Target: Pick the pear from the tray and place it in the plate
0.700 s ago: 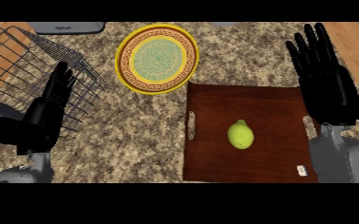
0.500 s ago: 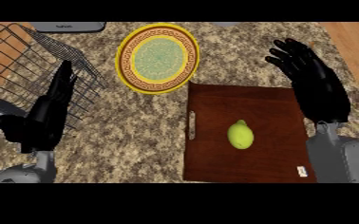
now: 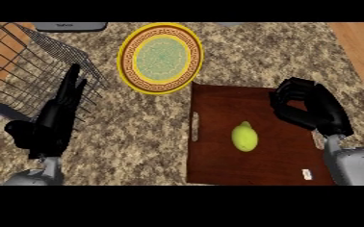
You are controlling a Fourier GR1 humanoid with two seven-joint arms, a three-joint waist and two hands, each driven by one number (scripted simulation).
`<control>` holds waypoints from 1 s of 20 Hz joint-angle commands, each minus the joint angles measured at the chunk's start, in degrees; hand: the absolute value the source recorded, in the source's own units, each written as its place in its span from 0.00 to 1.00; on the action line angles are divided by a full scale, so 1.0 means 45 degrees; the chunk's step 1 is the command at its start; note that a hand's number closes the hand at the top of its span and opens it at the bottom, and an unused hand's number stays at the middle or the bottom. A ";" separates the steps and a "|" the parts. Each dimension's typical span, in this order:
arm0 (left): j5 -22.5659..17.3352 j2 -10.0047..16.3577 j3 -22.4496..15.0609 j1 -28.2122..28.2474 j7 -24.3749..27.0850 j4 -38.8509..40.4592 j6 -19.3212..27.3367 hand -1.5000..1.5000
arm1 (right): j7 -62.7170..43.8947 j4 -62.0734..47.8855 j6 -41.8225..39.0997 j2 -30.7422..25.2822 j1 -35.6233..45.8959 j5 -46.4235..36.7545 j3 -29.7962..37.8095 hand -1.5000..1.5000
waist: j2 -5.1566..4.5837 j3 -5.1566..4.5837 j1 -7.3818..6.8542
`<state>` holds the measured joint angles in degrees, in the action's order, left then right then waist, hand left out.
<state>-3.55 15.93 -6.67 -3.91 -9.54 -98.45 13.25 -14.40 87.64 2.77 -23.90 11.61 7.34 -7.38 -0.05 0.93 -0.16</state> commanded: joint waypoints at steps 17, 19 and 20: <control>0.0190 -0.0514 -0.0431 0.0999 -0.1259 0.1852 0.0054 0.50 | 0.1674 -0.1535 -0.3668 -0.1964 -0.0049 -0.1790 -0.1691 0.00 | -0.0145 -0.0236 -0.0231; 0.0606 -0.0926 -0.0761 0.0926 -0.0902 0.1986 0.0415 0.50 | 0.1196 -0.1962 -0.4353 -0.2110 0.0594 -0.1811 -0.1955 0.00 | -0.0174 -0.0228 -0.0299; 0.0335 -0.0647 -0.0456 0.0480 -0.1436 0.1787 0.0193 0.50 | 0.0828 -0.2245 -0.4715 -0.2078 0.0986 -0.1797 -0.2145 0.00 | -0.0183 -0.0220 -0.0385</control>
<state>-1.06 12.97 -9.43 -4.24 -11.17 -97.87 14.41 -7.37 80.26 -13.91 -31.23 11.88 0.75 -14.81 0.47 1.19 -1.09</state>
